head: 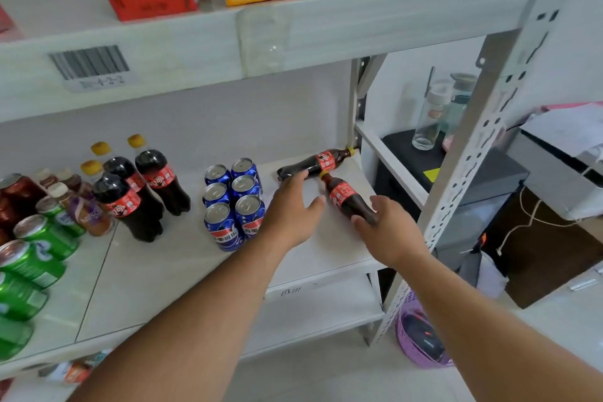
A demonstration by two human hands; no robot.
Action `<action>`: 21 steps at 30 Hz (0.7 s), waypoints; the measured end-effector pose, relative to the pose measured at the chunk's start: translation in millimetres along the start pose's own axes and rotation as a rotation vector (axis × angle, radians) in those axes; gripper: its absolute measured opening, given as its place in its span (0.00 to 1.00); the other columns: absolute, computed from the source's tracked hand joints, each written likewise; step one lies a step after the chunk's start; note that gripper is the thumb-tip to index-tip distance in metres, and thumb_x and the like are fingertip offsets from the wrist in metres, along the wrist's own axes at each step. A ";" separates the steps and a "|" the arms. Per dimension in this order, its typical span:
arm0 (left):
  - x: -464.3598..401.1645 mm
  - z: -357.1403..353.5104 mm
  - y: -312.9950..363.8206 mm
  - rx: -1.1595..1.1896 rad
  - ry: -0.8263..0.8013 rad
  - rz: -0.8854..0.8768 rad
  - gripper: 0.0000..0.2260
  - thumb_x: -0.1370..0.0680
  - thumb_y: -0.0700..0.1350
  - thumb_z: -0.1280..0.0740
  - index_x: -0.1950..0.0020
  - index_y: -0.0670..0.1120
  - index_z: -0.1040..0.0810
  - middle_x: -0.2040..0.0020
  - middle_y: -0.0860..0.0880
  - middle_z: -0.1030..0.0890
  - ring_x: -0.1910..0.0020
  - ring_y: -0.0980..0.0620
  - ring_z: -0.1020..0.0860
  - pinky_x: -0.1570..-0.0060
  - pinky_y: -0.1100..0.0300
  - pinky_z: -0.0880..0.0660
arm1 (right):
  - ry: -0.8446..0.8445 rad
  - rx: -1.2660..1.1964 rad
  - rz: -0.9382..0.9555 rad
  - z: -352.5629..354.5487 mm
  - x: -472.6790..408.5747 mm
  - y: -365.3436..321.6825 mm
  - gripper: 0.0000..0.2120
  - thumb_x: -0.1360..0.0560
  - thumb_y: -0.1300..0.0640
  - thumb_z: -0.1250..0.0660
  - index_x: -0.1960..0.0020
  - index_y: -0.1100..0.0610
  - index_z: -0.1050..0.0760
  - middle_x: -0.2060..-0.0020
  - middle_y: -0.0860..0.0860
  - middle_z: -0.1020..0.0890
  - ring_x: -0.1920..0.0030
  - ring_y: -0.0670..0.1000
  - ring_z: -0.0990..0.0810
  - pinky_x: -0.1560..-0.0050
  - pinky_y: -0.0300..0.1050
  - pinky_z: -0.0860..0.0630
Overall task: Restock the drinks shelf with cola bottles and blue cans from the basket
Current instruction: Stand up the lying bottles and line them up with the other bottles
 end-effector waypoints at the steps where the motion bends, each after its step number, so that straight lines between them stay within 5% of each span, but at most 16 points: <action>1: -9.1 0.3 1.5 -0.042 -0.002 -0.005 0.31 0.18 0.53 0.33 0.18 0.53 0.40 0.19 0.48 0.35 0.22 0.46 0.33 0.25 0.49 0.32 | -0.005 0.008 -0.001 0.3 -2.0 0.7 0.14 0.21 0.47 0.31 0.39 0.51 0.27 0.51 0.50 0.22 0.58 0.50 0.22 0.63 0.44 0.30; 4: -38.6 4.5 0.8 -0.127 -0.015 -0.001 0.30 0.19 0.52 0.31 0.19 0.50 0.38 0.23 0.47 0.31 0.26 0.44 0.30 0.28 0.45 0.28 | -0.029 0.033 -0.009 -1.7 -9.9 0.8 0.22 0.21 0.47 0.30 0.30 0.54 0.28 0.49 0.49 0.25 0.53 0.52 0.24 0.54 0.45 0.28; 11: -98.9 5.0 -12.6 -0.341 -0.078 -0.027 0.26 0.19 0.48 0.30 0.24 0.42 0.31 0.27 0.40 0.28 0.30 0.38 0.27 0.34 0.46 0.25 | -0.004 0.128 -0.056 -11.3 -40.1 3.1 0.26 0.21 0.44 0.30 0.28 0.55 0.28 0.39 0.54 0.20 0.50 0.54 0.23 0.52 0.47 0.24; 17: -150.0 -11.3 -34.2 -0.465 -0.177 -0.028 0.28 0.19 0.50 0.31 0.22 0.43 0.35 0.25 0.41 0.30 0.28 0.39 0.30 0.31 0.46 0.29 | -0.079 0.140 -0.155 -40.6 -68.5 11.1 0.21 0.22 0.45 0.29 0.32 0.50 0.27 0.50 0.48 0.22 0.55 0.49 0.22 0.59 0.44 0.24; 21: -177.5 -27.2 -45.5 -0.564 -0.235 -0.035 0.25 0.19 0.51 0.31 0.25 0.44 0.32 0.28 0.42 0.27 0.32 0.39 0.26 0.34 0.46 0.26 | -0.101 0.251 -0.169 -57.8 -77.0 17.4 0.24 0.24 0.48 0.28 0.31 0.49 0.29 0.48 0.49 0.21 0.50 0.52 0.21 0.50 0.48 0.19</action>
Point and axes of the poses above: each hand's wrist, its own x-axis away from the middle knuckle, its own z-axis out of the back of the hand, y = z × x, the point moved 5 cm from there along -x, towards the middle knuckle
